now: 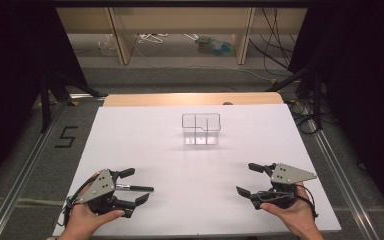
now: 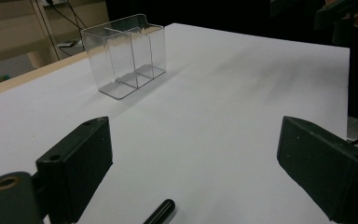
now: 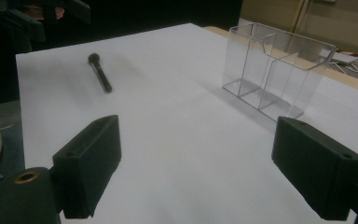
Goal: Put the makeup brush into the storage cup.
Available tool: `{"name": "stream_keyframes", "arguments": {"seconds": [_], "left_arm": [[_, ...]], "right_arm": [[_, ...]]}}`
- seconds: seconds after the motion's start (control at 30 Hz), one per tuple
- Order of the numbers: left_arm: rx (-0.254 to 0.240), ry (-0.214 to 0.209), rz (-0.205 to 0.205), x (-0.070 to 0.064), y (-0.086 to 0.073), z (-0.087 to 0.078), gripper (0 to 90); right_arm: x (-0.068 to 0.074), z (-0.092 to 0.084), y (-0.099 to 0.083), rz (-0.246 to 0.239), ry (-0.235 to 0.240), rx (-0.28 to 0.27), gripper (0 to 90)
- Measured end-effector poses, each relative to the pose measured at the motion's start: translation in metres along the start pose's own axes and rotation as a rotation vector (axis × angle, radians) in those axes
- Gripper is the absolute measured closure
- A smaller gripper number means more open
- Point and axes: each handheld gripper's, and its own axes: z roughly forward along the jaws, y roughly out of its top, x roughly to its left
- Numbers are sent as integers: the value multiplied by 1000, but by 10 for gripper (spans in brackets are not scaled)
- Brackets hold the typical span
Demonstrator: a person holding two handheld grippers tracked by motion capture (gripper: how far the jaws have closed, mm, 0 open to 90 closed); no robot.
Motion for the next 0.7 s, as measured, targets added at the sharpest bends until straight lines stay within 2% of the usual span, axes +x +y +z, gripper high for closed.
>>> {"name": "stream_keyframes", "arguments": {"seconds": [0.03,0.1,0.17,0.2,0.23,0.27,0.3,0.33,0.37,0.4,0.43,0.47,0.5,0.53,0.57,0.6,0.63,0.7], "left_arm": [[12,4,24,1,1,0,105],[14,7,30,2,2,-1,114],[13,10,32,3,3,-1,119],[8,7,17,3,4,-1,124],[28,16,33,5,6,-2,130],[40,5,55,7,7,-2,133],[40,5,55,7,7,-2,136],[58,6,50,7,8,-2,136],[87,3,70,9,9,-2,140],[110,6,72,9,9,-1,149],[136,5,60,10,9,-1,150],[199,-9,72,14,11,1,154],[199,-9,72,14,11,1,154],[237,-16,92,17,13,2,154],[288,-26,134,20,16,3,158],[314,-34,149,22,17,4,159],[314,-34,149,22,17,4,161],[352,-50,175,24,19,7,163]], "right_arm": [[0,-1,1,2,7,7,161],[0,-2,1,-6,-4,6,158],[0,-2,1,-3,-5,5,158],[0,-2,1,-3,-7,7,158],[0,-2,1,5,-7,13,158],[0,-2,1,2,-10,19,158],[0,-3,1,2,-12,33,158],[0,-3,1,2,-12,33,158],[0,-2,1,2,-12,33,158],[1,-2,1,4,-10,33,158],[1,-1,1,5,-6,17,158],[1,-1,1,6,-4,21,158],[1,-1,1,6,-4,21,158],[1,-1,1,8,-6,18,158],[0,-3,1,4,-13,30,158],[0,-3,1,6,-14,31,158],[0,-3,1,6,-14,31,158],[0,-1,0,14,-12,8,159]]}}
